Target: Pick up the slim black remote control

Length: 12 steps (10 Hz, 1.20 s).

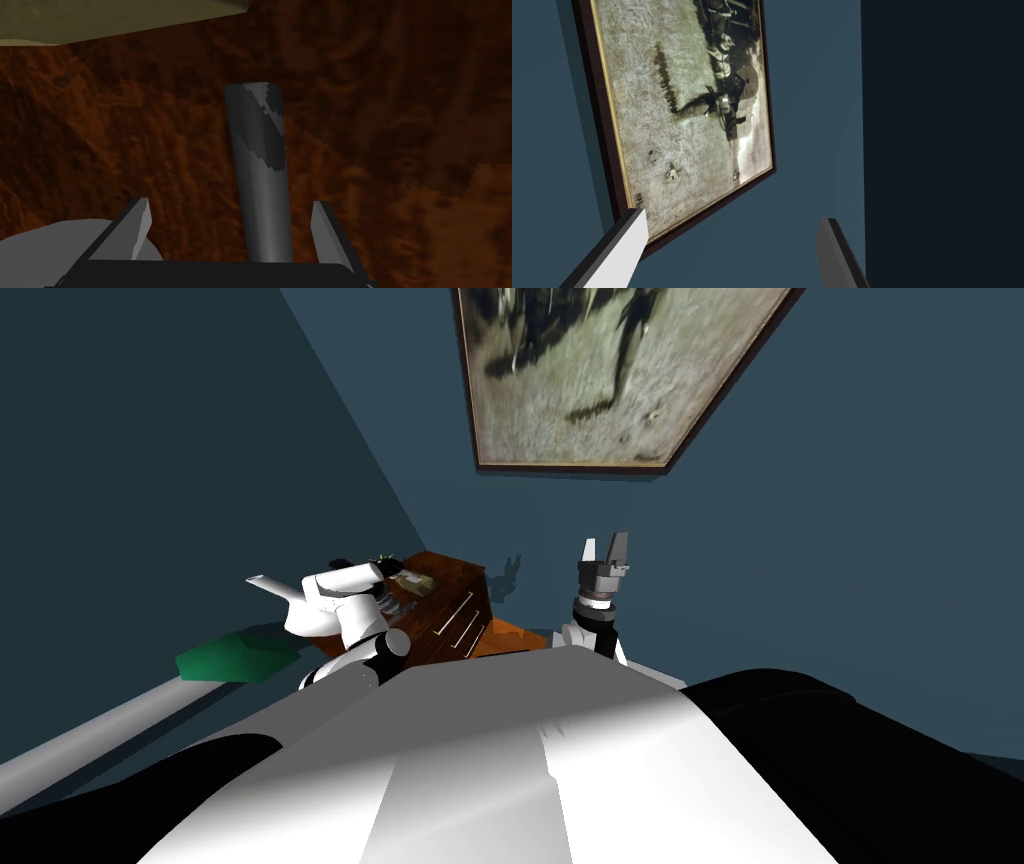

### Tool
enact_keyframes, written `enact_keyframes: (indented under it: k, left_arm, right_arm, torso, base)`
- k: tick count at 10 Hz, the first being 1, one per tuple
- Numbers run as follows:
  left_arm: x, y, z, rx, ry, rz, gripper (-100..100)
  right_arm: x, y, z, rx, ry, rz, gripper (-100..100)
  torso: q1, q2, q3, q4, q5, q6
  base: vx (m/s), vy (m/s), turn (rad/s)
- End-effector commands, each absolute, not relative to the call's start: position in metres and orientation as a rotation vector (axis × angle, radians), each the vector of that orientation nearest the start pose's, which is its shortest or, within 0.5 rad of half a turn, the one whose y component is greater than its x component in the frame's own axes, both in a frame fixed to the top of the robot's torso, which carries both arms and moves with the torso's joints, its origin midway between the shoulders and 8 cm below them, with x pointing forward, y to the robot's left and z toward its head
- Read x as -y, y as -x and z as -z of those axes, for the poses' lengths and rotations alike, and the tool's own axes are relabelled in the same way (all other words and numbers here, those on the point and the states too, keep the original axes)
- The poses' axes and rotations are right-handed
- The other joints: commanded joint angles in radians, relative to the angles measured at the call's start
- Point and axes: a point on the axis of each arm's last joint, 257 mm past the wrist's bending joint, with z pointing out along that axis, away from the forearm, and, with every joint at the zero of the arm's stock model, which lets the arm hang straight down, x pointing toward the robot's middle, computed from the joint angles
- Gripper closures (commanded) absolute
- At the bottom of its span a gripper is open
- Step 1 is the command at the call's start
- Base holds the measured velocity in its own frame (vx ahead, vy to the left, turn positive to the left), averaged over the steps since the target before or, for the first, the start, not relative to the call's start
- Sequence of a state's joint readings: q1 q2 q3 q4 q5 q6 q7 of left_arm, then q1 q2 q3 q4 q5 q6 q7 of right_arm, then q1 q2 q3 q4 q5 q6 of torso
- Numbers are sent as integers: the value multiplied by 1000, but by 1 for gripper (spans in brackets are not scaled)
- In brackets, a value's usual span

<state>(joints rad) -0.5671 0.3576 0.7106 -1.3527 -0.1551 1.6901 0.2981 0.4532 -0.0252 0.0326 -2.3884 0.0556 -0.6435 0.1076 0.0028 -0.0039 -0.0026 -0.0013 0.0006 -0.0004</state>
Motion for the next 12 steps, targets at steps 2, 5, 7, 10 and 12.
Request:
enact_keyframes:
  k: [2,5,7,10,12]
  left_arm:
    - [-513,-411,288,-875,2770,132,-100]
    - [-502,-395,294,-870,2873,82,-100]
    - [-493,-382,298,-869,2947,41,-100]
    - [-491,-381,299,-869,2957,34,0]
    - [-490,-382,313,-880,2953,35,-100]
  right_arm:
    - [243,-293,-105,-470,-342,-1272,0]
    - [243,-293,-105,-470,-342,-1272,0]
    - [243,-293,-105,-470,-342,-1272,0]
    - [243,-293,-106,-470,-342,-1272,0]
    - [243,-293,-106,-470,-342,-1272,0]
  torso:
    - [0,-1,0,0,0,0]
    - [0,-1,-1,0,0,0]
    - [0,0,0,0,0,0]
    - [-1,2,1,0,0,0]
    - [-2,4,2,1,0,0]
  base:
    - [67,21,12]
    - [72,23,14]
    - [53,35,10]
    - [25,14,3]
    - [12,-1,34]
